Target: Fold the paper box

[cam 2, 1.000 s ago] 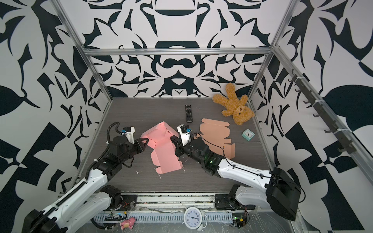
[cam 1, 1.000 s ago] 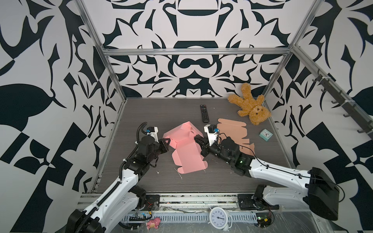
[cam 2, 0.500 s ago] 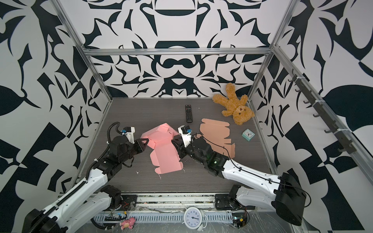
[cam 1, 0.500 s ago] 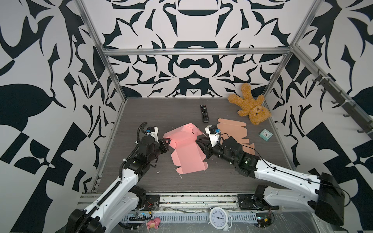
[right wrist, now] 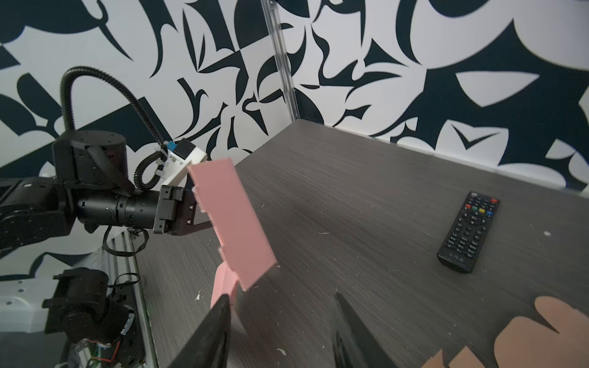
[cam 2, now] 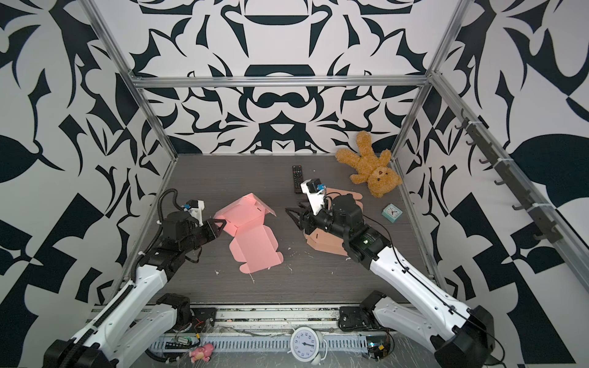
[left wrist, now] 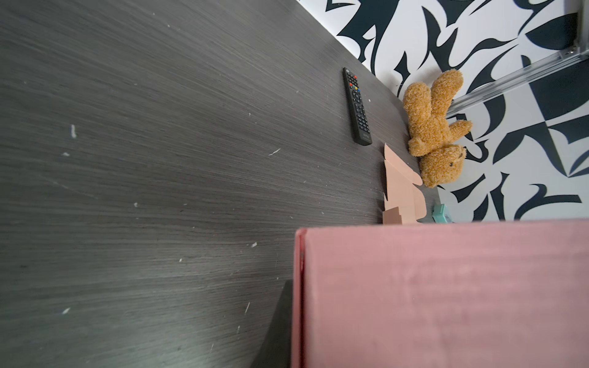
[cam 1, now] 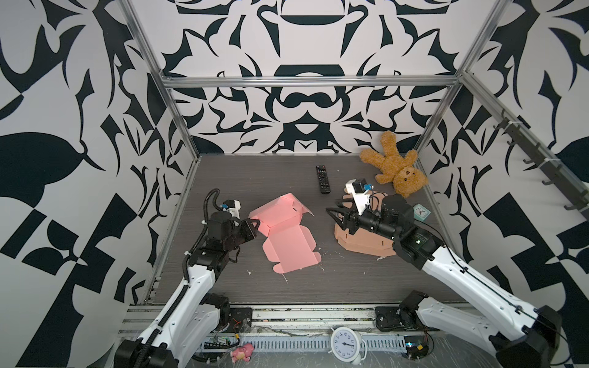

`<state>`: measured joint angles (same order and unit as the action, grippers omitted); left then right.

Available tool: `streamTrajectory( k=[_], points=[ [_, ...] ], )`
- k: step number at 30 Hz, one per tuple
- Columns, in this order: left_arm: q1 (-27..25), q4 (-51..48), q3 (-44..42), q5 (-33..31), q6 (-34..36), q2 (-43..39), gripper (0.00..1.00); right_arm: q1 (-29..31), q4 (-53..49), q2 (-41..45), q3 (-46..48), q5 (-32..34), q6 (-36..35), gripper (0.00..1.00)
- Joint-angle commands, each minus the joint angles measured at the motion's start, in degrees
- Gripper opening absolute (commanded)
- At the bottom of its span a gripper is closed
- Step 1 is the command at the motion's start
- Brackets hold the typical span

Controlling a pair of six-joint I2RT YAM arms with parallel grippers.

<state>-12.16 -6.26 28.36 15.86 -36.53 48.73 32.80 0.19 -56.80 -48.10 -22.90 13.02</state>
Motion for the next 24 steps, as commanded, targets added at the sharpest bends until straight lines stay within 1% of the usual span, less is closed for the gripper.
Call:
streamTrajectory(
  k=[1,3,5,9,12,19,24],
  points=[
    [0.6,-2.0,3.7,6.6,4.2,1.4,0.12,-2.8,1.7,-4.2,-4.8,-13.7,2.2,0.53],
    [0.7,-3.3,5.2,9.3,5.4,3.3,0.14,-2.9,2.4,-6.9,-6.6,-15.2,2.2,0.53],
    [0.6,-5.2,6.7,12.5,7.1,4.7,0.14,-2.8,5.0,-8.9,-7.4,-18.1,4.1,0.53],
    [0.6,-7.6,7.7,13.4,8.9,4.5,0.15,-2.9,6.4,-12.0,-8.6,-22.8,5.3,0.53],
    [0.6,-8.5,7.7,14.2,9.3,4.3,0.15,-2.7,8.3,-12.7,-7.8,-26.3,6.2,0.53],
    [0.6,-9.3,8.0,15.2,9.7,4.7,0.15,-0.6,8.3,-12.0,-7.0,-27.7,4.5,0.54],
    [0.6,-9.4,8.4,15.5,9.7,5.0,0.15,1.0,3.4,-12.9,-9.3,-26.0,0.6,0.53]
  ],
)
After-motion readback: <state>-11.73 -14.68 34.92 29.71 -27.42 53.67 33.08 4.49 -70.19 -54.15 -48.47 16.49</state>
